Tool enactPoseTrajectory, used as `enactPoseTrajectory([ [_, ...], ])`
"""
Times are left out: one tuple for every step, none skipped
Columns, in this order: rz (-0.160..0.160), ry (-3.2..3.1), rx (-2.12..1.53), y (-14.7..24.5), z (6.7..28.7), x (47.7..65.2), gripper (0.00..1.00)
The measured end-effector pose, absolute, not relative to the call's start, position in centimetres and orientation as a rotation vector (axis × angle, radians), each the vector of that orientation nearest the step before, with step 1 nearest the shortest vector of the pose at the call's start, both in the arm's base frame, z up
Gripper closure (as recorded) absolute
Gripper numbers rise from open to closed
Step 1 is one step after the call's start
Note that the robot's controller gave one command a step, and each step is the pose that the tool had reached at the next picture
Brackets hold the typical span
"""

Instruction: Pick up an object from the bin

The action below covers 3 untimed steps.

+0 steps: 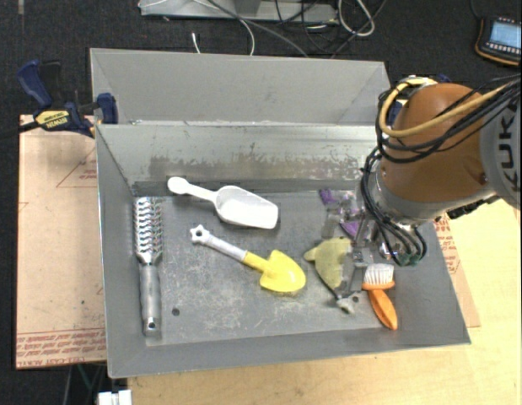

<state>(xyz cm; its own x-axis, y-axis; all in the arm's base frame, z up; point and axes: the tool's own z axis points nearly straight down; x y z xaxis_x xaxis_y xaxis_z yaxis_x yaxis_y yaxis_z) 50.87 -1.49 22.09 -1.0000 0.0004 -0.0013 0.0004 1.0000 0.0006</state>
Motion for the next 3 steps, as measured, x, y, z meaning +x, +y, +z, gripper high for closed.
enactPoseTrajectory([
  [0.004, 3.130, 0.227, 4.1, 10.1, 50.7, 0.00],
  [0.001, 3.125, 0.155, 5.5, 7.0, 51.0, 0.00],
  [0.006, 3.131, 0.239, 5.2, 7.7, 50.7, 0.00],
])
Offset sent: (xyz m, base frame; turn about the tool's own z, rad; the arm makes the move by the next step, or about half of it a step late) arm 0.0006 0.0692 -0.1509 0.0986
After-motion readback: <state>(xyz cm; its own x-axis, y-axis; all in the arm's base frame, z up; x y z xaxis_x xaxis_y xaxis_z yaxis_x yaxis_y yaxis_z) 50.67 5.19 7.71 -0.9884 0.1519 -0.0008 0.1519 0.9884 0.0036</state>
